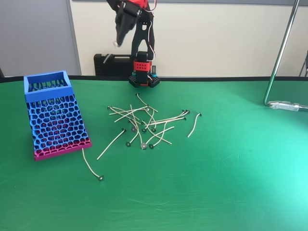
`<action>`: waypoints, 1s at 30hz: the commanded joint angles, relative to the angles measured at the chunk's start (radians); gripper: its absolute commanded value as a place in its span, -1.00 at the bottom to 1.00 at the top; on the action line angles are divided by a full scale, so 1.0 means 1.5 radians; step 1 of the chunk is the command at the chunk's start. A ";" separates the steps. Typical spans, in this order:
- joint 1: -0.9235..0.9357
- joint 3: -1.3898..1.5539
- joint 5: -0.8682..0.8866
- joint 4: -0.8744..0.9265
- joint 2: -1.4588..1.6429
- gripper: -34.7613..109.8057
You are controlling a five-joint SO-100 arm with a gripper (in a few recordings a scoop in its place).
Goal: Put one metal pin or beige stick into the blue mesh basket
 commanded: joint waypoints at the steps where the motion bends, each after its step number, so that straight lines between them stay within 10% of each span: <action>1: 0.026 -0.065 -0.011 -0.051 -0.020 -0.51; 30: 0.227 -0.210 -0.007 -0.470 -0.335 -0.51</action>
